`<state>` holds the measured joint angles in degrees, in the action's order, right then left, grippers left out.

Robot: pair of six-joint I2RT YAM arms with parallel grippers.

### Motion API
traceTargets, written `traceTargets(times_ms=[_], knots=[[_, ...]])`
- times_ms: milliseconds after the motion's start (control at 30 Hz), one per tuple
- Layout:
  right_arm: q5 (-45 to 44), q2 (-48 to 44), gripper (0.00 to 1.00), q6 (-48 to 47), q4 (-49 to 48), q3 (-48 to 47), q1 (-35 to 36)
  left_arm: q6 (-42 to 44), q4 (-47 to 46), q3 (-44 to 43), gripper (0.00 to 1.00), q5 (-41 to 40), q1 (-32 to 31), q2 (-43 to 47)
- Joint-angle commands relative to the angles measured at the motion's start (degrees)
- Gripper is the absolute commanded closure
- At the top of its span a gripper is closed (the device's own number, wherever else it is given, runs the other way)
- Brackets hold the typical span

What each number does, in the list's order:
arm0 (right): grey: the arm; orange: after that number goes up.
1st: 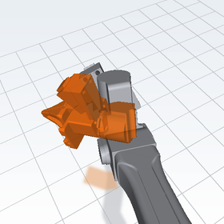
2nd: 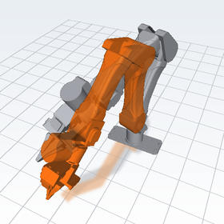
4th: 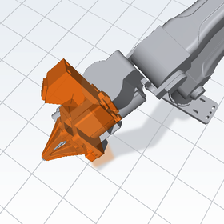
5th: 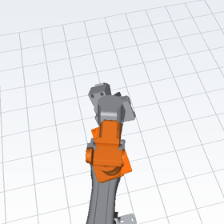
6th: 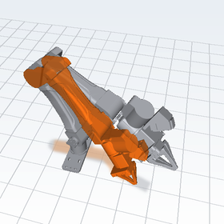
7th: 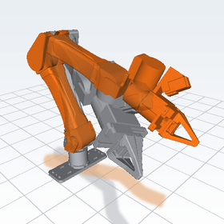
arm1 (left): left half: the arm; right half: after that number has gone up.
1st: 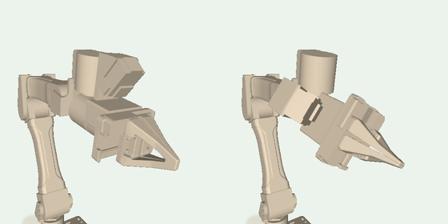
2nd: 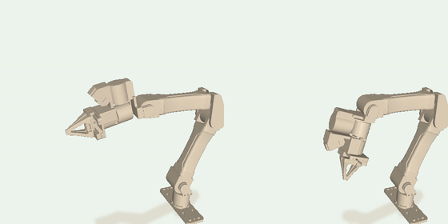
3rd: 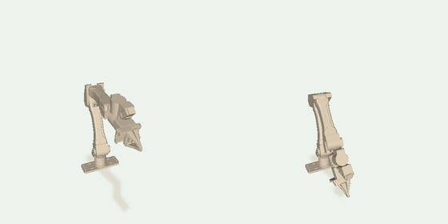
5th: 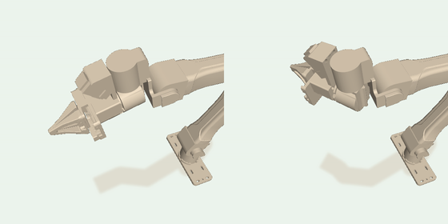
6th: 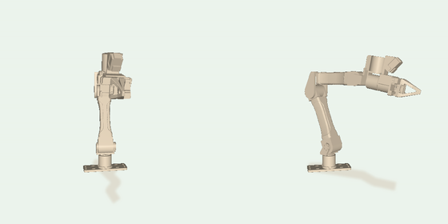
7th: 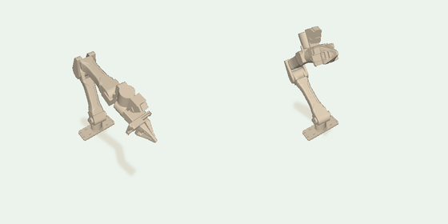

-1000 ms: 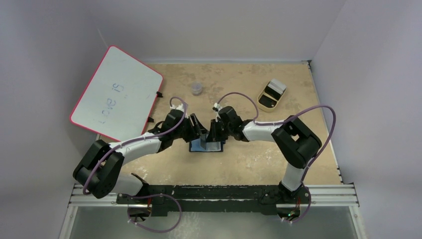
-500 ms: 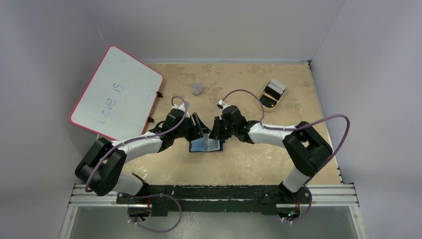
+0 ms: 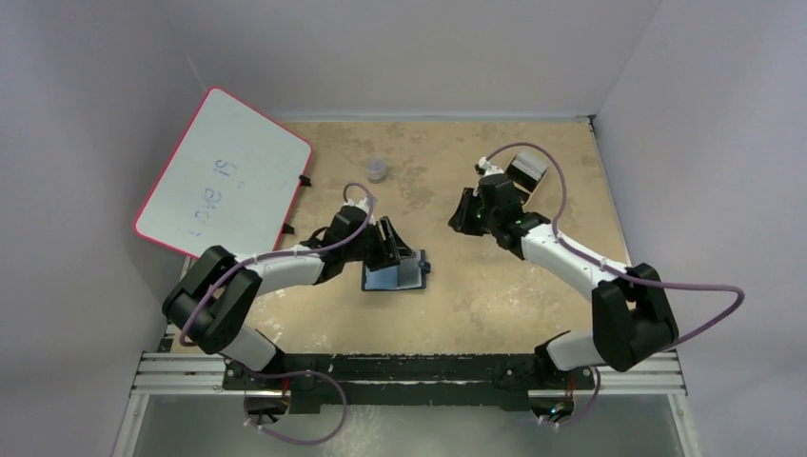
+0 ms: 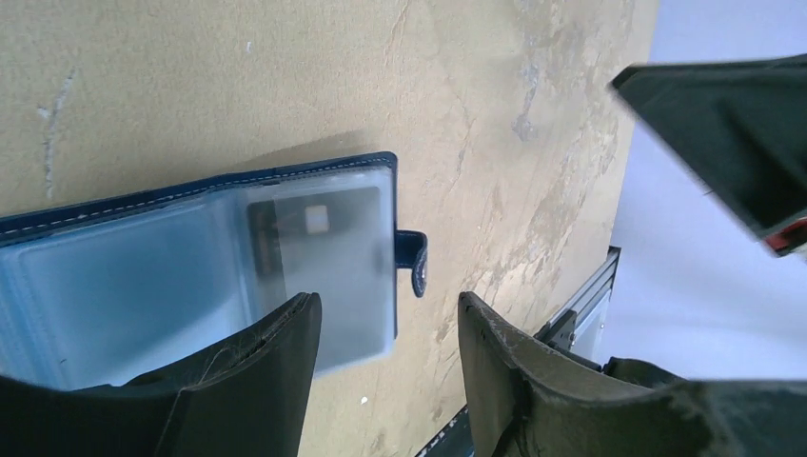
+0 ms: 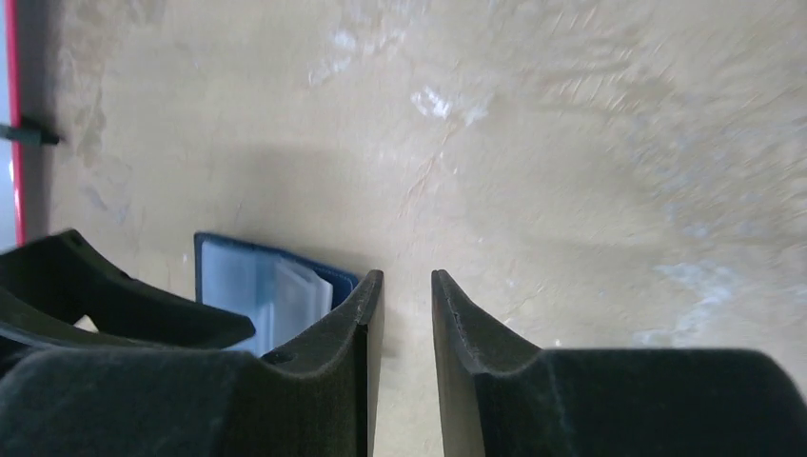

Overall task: Put the credit cards into the card holder
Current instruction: Turn over the card slot in the card holder, then pick up the credit card from the storage box.

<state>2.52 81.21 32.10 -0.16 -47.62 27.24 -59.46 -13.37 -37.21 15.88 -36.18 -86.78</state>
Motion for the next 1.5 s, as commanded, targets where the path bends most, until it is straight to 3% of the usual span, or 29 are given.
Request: traceTargets(times_ms=[0, 200, 333, 433, 567, 833, 1100, 1467], knots=[[-4.4, -1.8, 0.72, -6.3, 5.2, -6.4, -2.0, 0.2, -3.4, -3.6, 0.46, 2.1, -0.9, -1.4], [-9.5, 2.0, 0.64, -16.2, 8.3, -15.3, -6.3, 4.2, 3.5, -5.0, 0.46, -1.5, -0.9, 1.5], [-17.4, 8.0, 0.57, -25.1, 13.3, -24.5, -7.8, 8.8, 14.0, -7.0, 0.45, -6.9, -0.9, 5.7], [-22.2, 11.4, 0.53, -32.2, 14.2, -29.9, -8.7, 12.0, 20.8, -9.3, 0.36, -8.0, -0.9, 9.2], [-26.4, 16.9, 0.48, -38.4, 15.8, -35.2, -11.4, 17.3, 31.4, -12.5, 0.32, -14.4, -0.9, 14.6], [-23.9, 26.6, 0.41, -50.0, 19.1, -42.0, -16.5, 22.7, 44.6, -17.3, 0.31, -17.8, -0.9, 20.9], [-23.9, 31.1, 0.4, -55.6, 18.4, -42.7, -19.2, 24.9, 45.3, -15.9, 0.31, -23.3, -0.9, 27.8], [-30.2, 38.8, 0.41, -58.3, 15.1, -46.9, -19.6, 26.8, 45.4, -15.2, 0.32, -20.8, -0.9, 26.0]])
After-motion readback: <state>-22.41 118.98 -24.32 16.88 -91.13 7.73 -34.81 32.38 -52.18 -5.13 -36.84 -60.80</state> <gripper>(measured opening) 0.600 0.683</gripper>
